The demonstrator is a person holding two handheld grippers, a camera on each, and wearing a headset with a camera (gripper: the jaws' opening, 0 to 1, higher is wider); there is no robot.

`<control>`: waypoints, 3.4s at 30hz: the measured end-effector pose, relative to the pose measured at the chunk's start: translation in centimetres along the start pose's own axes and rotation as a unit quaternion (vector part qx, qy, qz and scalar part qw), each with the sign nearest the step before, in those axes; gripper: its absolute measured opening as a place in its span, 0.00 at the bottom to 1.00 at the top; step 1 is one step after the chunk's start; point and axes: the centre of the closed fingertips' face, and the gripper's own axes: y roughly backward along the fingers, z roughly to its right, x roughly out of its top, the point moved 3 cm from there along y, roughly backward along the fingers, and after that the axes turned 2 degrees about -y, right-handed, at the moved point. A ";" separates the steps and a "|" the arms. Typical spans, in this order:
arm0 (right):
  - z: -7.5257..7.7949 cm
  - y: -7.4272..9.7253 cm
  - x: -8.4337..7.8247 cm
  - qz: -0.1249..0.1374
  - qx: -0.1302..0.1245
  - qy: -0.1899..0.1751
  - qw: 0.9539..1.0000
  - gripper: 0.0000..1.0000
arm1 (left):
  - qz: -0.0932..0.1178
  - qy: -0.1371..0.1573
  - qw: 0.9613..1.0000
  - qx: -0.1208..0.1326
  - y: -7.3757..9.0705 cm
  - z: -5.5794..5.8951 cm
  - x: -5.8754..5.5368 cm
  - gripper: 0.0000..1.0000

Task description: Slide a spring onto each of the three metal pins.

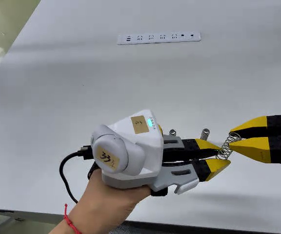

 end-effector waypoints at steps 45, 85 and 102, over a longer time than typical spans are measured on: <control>-0.6 -1.1 -1.1 -0.360 0.209 0.288 0.862 0.15 | 0.006 -0.014 1.000 -0.025 -0.9 0.8 0.1 0.10; -0.3 -0.7 -1.2 -0.359 0.186 0.263 0.876 0.12 | 0.008 -0.009 0.999 -0.037 -1.0 0.7 -0.2 0.18; 2.0 1.1 -0.7 -0.349 0.128 0.240 0.897 0.12 | 0.000 -0.017 1.000 0.019 1.7 -1.6 -1.4 0.37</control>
